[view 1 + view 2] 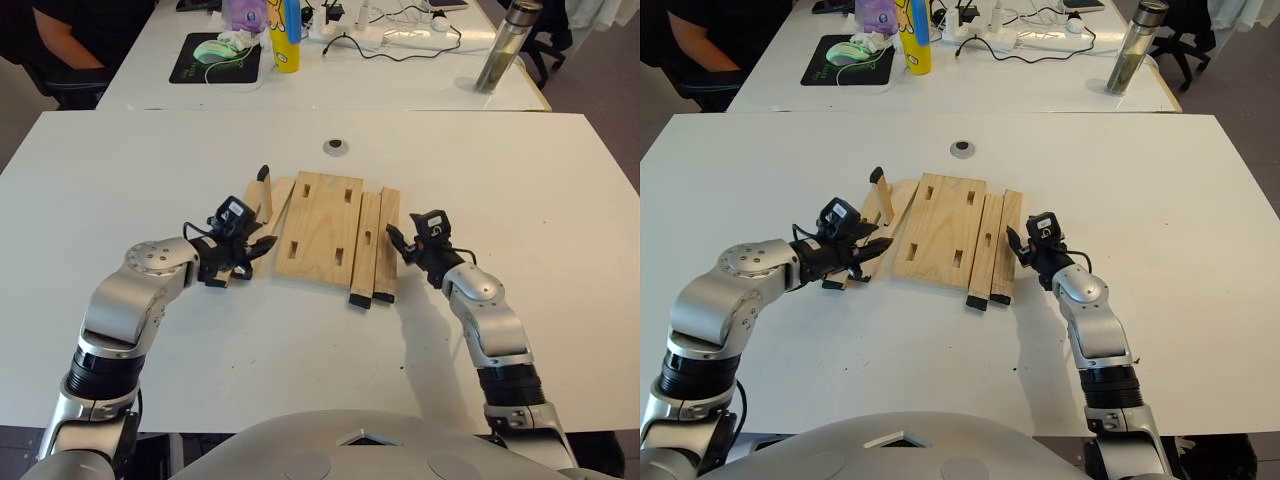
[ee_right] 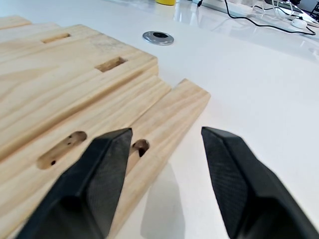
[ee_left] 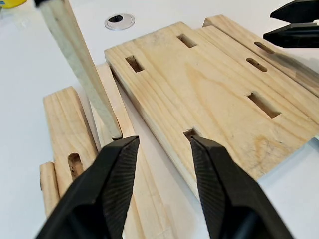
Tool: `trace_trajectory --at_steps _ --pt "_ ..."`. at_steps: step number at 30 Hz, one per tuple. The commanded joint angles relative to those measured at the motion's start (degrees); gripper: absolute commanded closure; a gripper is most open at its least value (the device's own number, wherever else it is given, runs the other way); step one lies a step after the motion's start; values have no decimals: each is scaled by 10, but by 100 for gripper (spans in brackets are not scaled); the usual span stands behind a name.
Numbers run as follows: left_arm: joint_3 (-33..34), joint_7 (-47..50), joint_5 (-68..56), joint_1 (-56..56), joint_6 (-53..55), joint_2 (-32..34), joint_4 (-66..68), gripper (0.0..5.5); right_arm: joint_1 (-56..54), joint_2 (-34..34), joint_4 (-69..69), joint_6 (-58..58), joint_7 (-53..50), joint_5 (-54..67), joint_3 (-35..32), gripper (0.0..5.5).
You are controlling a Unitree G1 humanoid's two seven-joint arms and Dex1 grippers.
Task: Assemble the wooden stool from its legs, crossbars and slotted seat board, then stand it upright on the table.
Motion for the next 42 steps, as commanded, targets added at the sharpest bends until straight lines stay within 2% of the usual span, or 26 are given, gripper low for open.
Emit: trace_trajectory --at_steps 1,8,19,28,41,42 --pt "-1 29 8 2 24 -15 17 347 -3 2 -7 7 3 0 2 292" --pt "-13 60 28 18 -9 -36 79 347 -10 -1 -4 10 9 0 2 292" --pt "-11 85 39 35 -25 -56 91 347 -12 2 -4 13 11 -2 6 292" --pt "15 89 26 11 -10 -67 69 223 -9 5 1 11 9 -3 12 292" --pt "4 80 20 24 13 -71 70 43 -9 10 -6 13 6 -4 14 292" --pt "3 80 20 24 12 -70 64 43 -9 10 -5 13 6 -4 15 292"
